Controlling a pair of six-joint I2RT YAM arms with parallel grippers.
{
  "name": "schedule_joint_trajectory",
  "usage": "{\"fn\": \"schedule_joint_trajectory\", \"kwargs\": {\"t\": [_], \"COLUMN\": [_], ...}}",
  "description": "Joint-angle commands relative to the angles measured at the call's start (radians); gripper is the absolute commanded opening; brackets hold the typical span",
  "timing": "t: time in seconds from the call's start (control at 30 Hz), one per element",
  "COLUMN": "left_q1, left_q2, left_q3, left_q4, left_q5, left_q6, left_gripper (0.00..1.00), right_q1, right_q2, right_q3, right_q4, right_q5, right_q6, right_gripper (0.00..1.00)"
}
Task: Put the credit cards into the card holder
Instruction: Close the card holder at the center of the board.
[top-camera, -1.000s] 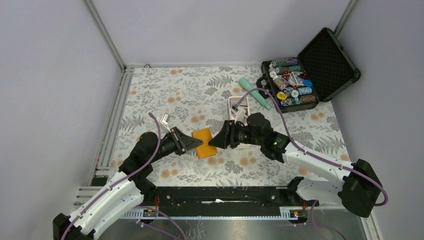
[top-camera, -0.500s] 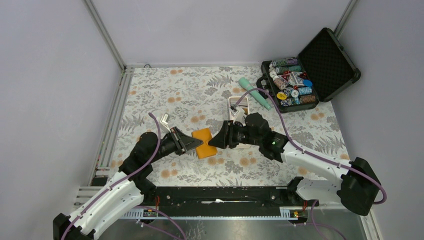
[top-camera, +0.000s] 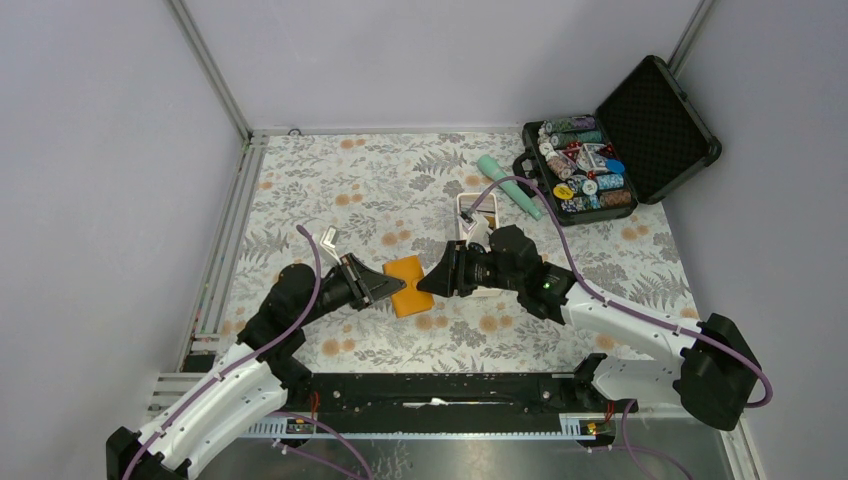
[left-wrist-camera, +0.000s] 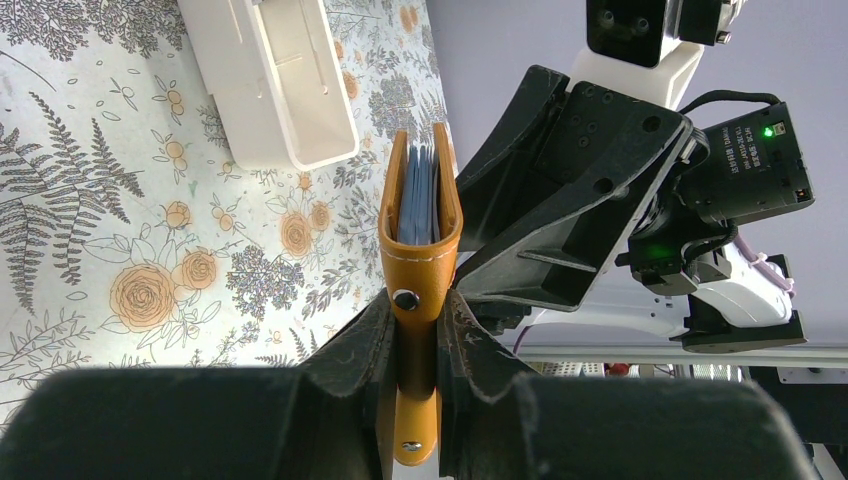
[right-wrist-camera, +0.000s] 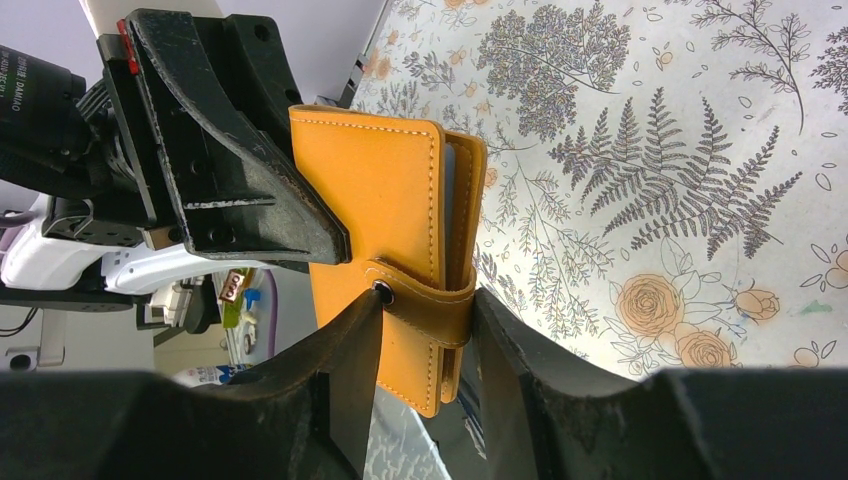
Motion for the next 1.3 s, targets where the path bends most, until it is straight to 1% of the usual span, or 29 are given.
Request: {"fn": "schedule_joint_trajectory", "kwargs": {"t": [0.0,0.5,0.83,0.97,1.1,1.27], "left_q1": [0.0,-0.008,-0.011,-0.011,-0.011,-0.011], "left_q2": [0.001,0.019,0.025,0.026,0.02,0.021], "left_q3": [0.043,0.044,0.043,0.04,0.036,0.041], "left_q4": [0.041,0.041,0.041,0.032,0.032,0.029], "left_q5": [0.016,0.012,0.0,-0.012,-0.019,-0.017], "left_q6": [0.008,0.015,0.012,0.007,-0.001,-0.004], "left_gripper": [0.0,0.0,0.0,0.0,0.0,0.0], "right_q1": [0.016,0.022,0.03,0.033,0.035,0.036], "right_q2": [0.004,0.018,0.021,0.017,0.014,0.015], "right_q3": [0.055,0.065,0.087,0.098,0.12,0.129], "right_q4": [0.044,0.064,0.016,-0.014,-0.082,-0.106], "right_q5": [-0.018,-0.038,-0.007,0.016,0.065,0.086], "right_q6": [-0.001,0.007,-0.02,-0.037,-0.074,-0.091], "right_gripper": [0.44,0.44,0.46,0.52,0.53,0.56]}}
